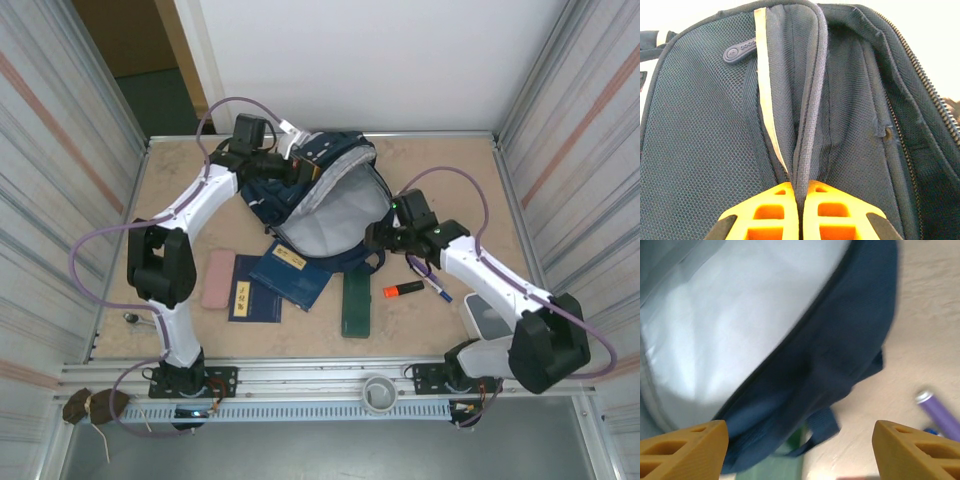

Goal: Pack the student bag

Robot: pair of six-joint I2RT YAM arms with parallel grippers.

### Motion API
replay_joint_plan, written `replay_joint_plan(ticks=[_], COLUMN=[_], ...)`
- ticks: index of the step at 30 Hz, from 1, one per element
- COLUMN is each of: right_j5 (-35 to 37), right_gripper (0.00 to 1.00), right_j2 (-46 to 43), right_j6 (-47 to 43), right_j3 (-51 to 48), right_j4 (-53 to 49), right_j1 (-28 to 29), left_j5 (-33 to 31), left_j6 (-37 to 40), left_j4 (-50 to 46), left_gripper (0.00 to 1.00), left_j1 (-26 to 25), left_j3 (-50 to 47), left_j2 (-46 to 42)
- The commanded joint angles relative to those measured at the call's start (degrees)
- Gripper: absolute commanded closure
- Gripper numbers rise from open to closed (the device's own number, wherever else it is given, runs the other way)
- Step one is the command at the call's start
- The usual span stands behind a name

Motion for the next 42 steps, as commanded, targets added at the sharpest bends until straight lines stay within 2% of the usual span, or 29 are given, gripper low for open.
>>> replay_joint_plan(ticks=[1,4,9,13,17,20,21,23,25,27,29,31,35,39,42], right_j5=[7.1,9.1,13.3,12.6,4.4,4.7,4.0,1.5,-0.8,-2.8,-5.2,-7.4,-7.5,-4.3,-3.3], right_gripper=[0.15,0.01,0.01,0.01,0.00,0.01,0.02,0.05,0.07,0.09,0.11,0.15,0.24,0.36,0.37], right_j2=[-4.5,-5.3,-0.9,4.5,11.5,15.1,15.7,16.6,16.7,16.2,15.7,15.8,18.9,24.4,26.9], right_j6=[1.6,6.2,11.7,6.0,-0.6,-3.3,-4.4,-5.7,-6.3,-6.8,-7.0,-6.3,-3.5,-0.7,0.0], right_j3=[-1.2,-3.7,-4.1,0.1,3.7,6.0,6.3,6.6,6.2,5.3,4.3,3.8,4.9,7.3,7.7], right_j4=[-6.1,-7.0,-8.6,-3.6,2.5,2.4,3.0,4.8,6.3,7.1,8.0,9.2,11.9,12.3,14.1], right_j1=[5.6,11.8,20.9,24.9,26.6,27.0,26.7,26.3,26.2,25.8,25.0,24.3,24.1,22.3,20.7], left_j5=[2.3,2.6,2.2,1.0,0.6,-0.3,-0.8,-2.6,-4.4,-9.6,-16.3,-23.1,-34.6,-35.8,-32.3], left_j6=[-4.1,-5.5,-7.1,-7.3,-9.5,-9.0,-8.6,-9.3,-10.6,-12.9,-17.4,-21.0,-26.9,-34.4,-37.6], left_j4=[7.1,7.6,8.2,7.3,7.9,7.2,6.8,6.6,5.2,3.4,4.5,8.5,10.1,6.0,7.4], left_gripper=[1.00,1.00,1.00,1.00,1.00,1.00,0.98,0.83,0.74,0.60,0.50,0.41,0.34,0.32,0.32], left_j1=[0.7,0.6,0.5,0.0,-0.2,-1.0,-1.3,-1.8,-1.9,-1.9,-1.8,-1.7,-1.6,-1.7,-1.9], left_j3=[3.6,3.7,2.6,2.1,1.7,0.8,0.2,-1.3,-2.0,-3.9,-10.0,-20.4,-40.6,-53.6,-60.8], left_j2=[0.8,1.8,1.2,-0.2,0.1,1.5,2.0,2.9,3.0,0.7,-4.8,-13.6,-30.4,-41.2,-44.8])
